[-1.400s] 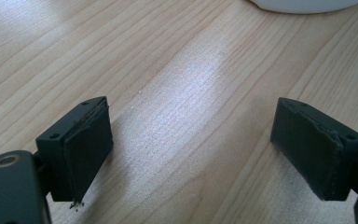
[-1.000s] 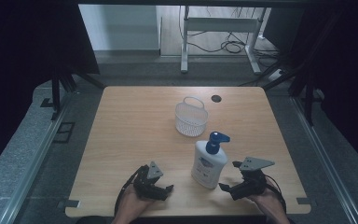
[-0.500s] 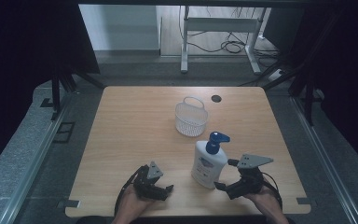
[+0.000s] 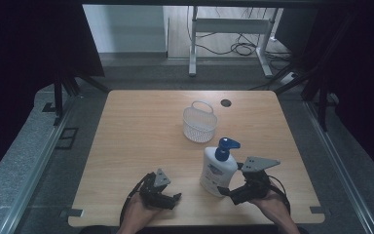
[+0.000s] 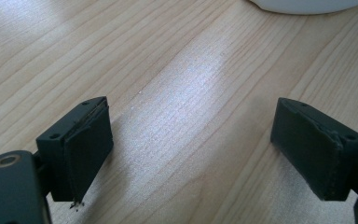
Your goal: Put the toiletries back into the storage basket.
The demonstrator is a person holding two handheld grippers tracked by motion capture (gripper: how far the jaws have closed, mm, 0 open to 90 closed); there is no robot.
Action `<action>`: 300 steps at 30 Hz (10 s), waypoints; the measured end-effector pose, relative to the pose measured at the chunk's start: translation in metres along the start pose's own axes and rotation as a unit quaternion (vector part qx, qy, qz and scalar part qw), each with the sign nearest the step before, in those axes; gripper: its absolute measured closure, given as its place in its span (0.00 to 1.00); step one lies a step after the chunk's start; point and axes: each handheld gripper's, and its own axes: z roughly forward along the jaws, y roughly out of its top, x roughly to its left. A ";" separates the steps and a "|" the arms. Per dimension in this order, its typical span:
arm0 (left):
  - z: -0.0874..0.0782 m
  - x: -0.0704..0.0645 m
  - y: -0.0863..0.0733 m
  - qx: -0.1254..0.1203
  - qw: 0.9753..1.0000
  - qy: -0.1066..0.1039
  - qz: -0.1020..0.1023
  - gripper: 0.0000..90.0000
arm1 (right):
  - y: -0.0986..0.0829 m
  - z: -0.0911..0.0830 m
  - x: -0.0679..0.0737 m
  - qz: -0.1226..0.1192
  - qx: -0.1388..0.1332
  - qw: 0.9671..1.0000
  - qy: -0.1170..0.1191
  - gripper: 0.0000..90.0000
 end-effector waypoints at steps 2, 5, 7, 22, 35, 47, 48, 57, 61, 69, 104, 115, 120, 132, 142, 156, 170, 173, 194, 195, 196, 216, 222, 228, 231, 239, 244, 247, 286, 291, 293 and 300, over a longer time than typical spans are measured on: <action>0.000 0.000 0.000 0.000 1.000 0.000 0.000 0.13 | 0.004 0.001 0.001 -0.002 -0.001 1.000 0.001 0.04; 0.000 0.000 0.000 0.000 1.000 0.000 0.000 0.13 | 0.009 0.003 0.003 -0.007 -0.003 1.000 -0.001 0.06; 0.000 0.000 0.000 0.000 1.000 0.000 0.000 0.13 | 0.012 0.005 0.003 -0.009 -0.003 1.000 -0.001 0.07; 0.000 0.000 0.000 -0.001 1.000 0.001 -0.001 0.13 | 0.022 0.020 0.002 -0.021 -0.010 1.000 -0.018 0.19; 0.000 0.000 0.000 -0.001 1.000 0.001 -0.001 0.13 | 0.025 0.019 0.005 -0.030 -0.010 0.999 -0.043 0.41; 0.000 0.000 0.000 0.000 1.000 0.001 -0.001 0.13 | 0.033 0.017 -0.001 -0.019 -0.007 0.999 -0.030 0.41; 0.000 0.000 0.000 0.000 1.000 0.001 -0.001 0.13 | 0.035 0.016 -0.002 -0.019 -0.008 0.999 -0.029 0.41; 0.000 0.000 0.000 0.000 1.000 0.001 -0.001 0.13 | 0.050 0.013 -0.008 -0.033 -0.008 0.999 -0.029 0.41; 0.000 0.000 0.000 -0.001 1.000 0.000 -0.001 0.13 | 0.055 0.013 -0.010 -0.038 -0.007 0.999 -0.027 0.41; 0.000 0.000 0.000 0.000 1.000 0.001 0.001 0.13 | 0.066 0.016 -0.019 -0.041 -0.007 0.999 -0.014 0.41; 0.000 0.000 0.000 0.000 1.000 0.001 0.002 0.13 | 0.131 0.018 -0.062 -0.056 -0.028 0.998 0.011 0.41; 0.001 0.000 0.000 -0.001 1.000 0.001 0.001 0.13 | 0.147 0.022 -0.078 -0.060 -0.029 0.998 0.011 0.42; 0.001 0.000 0.000 -0.002 1.000 0.001 -0.003 0.13 | 0.155 0.023 -0.084 -0.061 -0.030 0.998 0.009 0.42; 0.001 0.000 0.001 -0.002 1.000 0.000 -0.003 0.13 | 0.176 0.032 -0.098 -0.066 -0.026 0.997 0.001 0.42; 0.001 0.000 0.001 -0.002 1.000 0.000 -0.002 0.13 | 0.191 0.042 -0.109 -0.074 -0.028 0.997 -0.002 0.42; 0.001 0.000 0.001 -0.002 1.000 0.000 -0.002 0.13 | 0.198 0.060 -0.128 -0.077 -0.022 0.997 -0.013 0.42; 0.001 0.000 0.001 -0.002 1.000 0.001 -0.003 0.13 | 0.196 0.084 -0.142 -0.077 -0.014 0.997 -0.018 0.42; 0.001 0.000 0.001 -0.002 1.000 0.001 -0.003 0.13 | 0.194 0.090 -0.143 -0.078 -0.011 0.997 -0.015 0.42; 0.001 0.000 0.001 0.000 1.000 0.000 -0.003 0.13 | 0.165 0.128 -0.148 -0.083 0.020 0.996 0.002 0.42; 0.001 0.000 0.001 -0.001 1.000 0.000 -0.003 0.13 | 0.164 0.130 -0.148 -0.083 0.022 0.996 0.001 0.42; 0.001 0.000 0.001 -0.001 1.000 0.000 -0.003 0.13 | 0.163 0.131 -0.149 -0.083 0.021 0.996 0.001 0.42; 0.001 -0.001 0.001 -0.001 1.000 0.000 -0.004 0.13 | 0.142 0.146 -0.160 -0.070 0.028 0.997 -0.004 0.42; 0.001 -0.001 0.001 -0.001 1.000 0.000 -0.004 0.13 | 0.139 0.148 -0.162 -0.065 0.018 0.998 0.006 0.41; 0.001 -0.001 0.001 -0.001 1.000 0.000 -0.004 0.13 | 0.138 0.147 -0.162 -0.063 0.018 0.998 0.010 0.41; 0.001 -0.001 0.001 -0.001 1.000 0.000 -0.003 0.13 | 0.138 0.147 -0.162 -0.064 0.019 0.998 0.009 0.40; 0.001 0.000 0.001 0.001 1.000 0.000 -0.003 0.13 | 0.139 0.146 -0.160 -0.061 0.017 0.998 0.015 0.34; 0.001 0.000 0.001 0.001 1.000 0.000 -0.002 0.13 | 0.142 0.141 -0.159 -0.059 0.004 0.998 0.007 0.26; 0.001 0.000 0.001 0.000 1.000 0.000 -0.002 0.13 | 0.145 0.137 -0.158 -0.056 -0.003 0.998 0.004 0.23; 0.001 0.000 0.001 -0.001 1.000 0.000 -0.001 0.13 | 0.144 0.084 -0.142 -0.058 -0.008 0.998 -0.035 0.11; 0.002 0.000 0.001 -0.001 1.000 0.001 0.002 0.13 | 0.143 0.075 -0.138 -0.056 -0.008 0.998 -0.041 0.09; 0.002 0.000 0.001 -0.001 1.000 0.001 0.002 0.13 | 0.142 0.073 -0.136 -0.057 -0.006 0.997 -0.042 0.08; 0.002 0.000 0.001 -0.001 1.000 0.001 0.002 0.13 | 0.138 0.065 -0.130 -0.059 -0.003 0.997 -0.041 0.08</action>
